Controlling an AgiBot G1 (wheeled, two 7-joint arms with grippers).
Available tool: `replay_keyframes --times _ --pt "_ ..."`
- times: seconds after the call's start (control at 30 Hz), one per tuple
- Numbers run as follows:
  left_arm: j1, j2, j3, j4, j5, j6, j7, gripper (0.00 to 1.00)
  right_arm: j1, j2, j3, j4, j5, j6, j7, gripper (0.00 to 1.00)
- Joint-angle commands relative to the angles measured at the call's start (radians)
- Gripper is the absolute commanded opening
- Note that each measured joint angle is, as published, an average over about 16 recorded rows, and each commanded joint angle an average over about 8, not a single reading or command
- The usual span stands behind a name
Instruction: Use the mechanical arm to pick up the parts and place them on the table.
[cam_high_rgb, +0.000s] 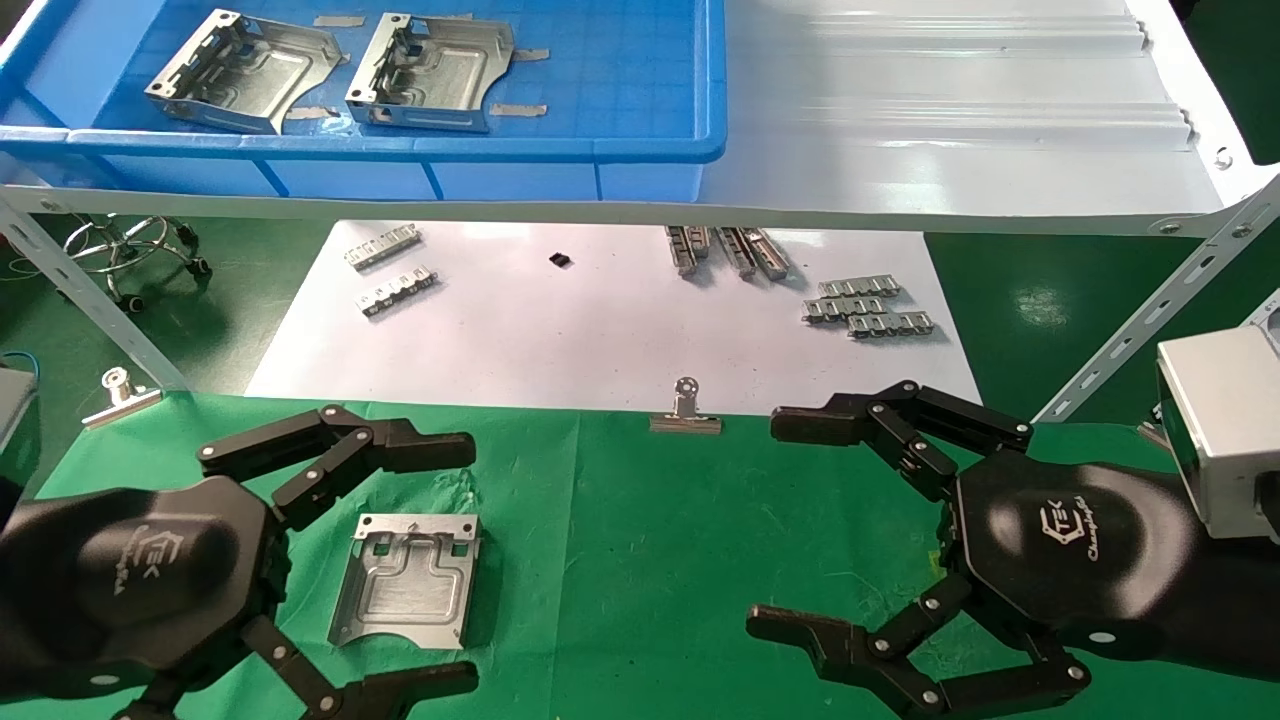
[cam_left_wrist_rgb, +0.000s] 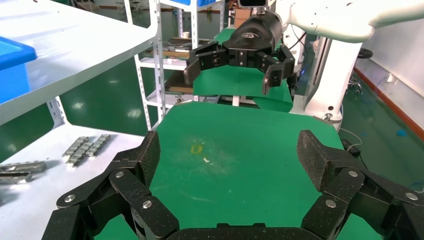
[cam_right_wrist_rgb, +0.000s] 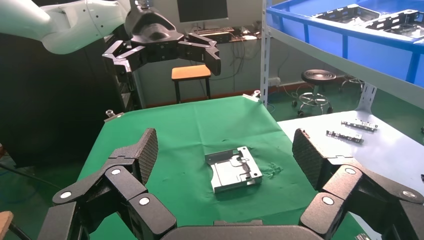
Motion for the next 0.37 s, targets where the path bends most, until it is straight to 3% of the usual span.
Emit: replay_keyframes --times 0.03,0.37 --pt "0.004 -0.002 -0.006 -0.007 -0.002 -0.001 -0.003 1.00 0.000 0.000 0.000 0.000 0.000 0.000 0.000 1.00" --pt "-0.003 0.001 0.006 0.008 0.000 0.000 0.004 1.00 0.000 0.000 0.000 0.000 0.000 0.000 0.000 1.00"
